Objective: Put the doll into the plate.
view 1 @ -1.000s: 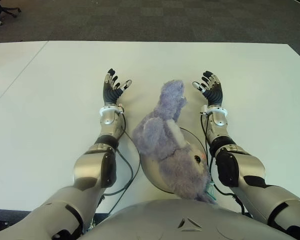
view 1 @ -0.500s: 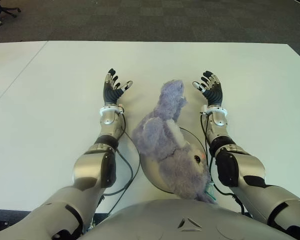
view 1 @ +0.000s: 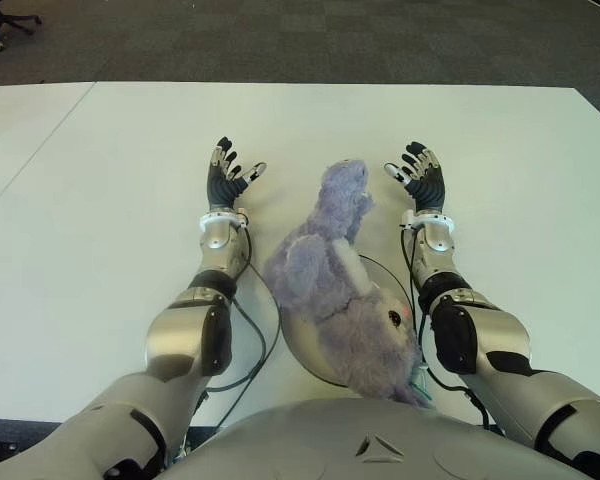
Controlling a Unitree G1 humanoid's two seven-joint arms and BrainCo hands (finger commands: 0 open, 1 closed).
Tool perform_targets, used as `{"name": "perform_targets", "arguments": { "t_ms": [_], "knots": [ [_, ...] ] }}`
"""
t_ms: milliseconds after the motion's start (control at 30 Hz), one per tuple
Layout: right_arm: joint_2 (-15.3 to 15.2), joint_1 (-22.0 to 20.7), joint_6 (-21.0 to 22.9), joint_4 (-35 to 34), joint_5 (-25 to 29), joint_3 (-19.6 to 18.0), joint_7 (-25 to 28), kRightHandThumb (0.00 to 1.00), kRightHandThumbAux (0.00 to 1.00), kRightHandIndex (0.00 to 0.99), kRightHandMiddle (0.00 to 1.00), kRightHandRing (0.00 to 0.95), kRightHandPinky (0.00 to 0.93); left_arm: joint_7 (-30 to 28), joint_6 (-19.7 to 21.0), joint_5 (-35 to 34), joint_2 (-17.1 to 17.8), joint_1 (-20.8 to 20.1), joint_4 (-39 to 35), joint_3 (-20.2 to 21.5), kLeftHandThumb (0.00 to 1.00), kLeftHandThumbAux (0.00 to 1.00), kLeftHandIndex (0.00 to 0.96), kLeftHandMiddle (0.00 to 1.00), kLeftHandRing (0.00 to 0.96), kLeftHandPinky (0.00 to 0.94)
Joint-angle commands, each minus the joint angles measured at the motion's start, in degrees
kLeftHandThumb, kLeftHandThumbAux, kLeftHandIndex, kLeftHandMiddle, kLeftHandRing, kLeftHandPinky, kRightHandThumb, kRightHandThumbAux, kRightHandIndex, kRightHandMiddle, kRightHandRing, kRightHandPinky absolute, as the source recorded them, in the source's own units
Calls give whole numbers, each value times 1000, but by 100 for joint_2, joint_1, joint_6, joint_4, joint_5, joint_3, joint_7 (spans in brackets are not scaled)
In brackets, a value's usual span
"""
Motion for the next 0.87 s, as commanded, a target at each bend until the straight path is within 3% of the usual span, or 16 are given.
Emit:
{"name": "perform_targets", "arguments": {
  "t_ms": [33, 867],
  "knots": [
    [366, 898, 347, 499, 27, 5, -60, 0, 790, 172, 171, 151, 155, 54, 462, -3, -118, 845, 518, -6, 18, 880, 61, 74, 85, 125],
    [386, 915, 337, 487, 67, -13, -15, 0, 798, 175, 175, 148, 151, 60, 477, -17, -92, 859, 511, -64, 22, 880, 68, 84, 93, 134]
  ]
}}
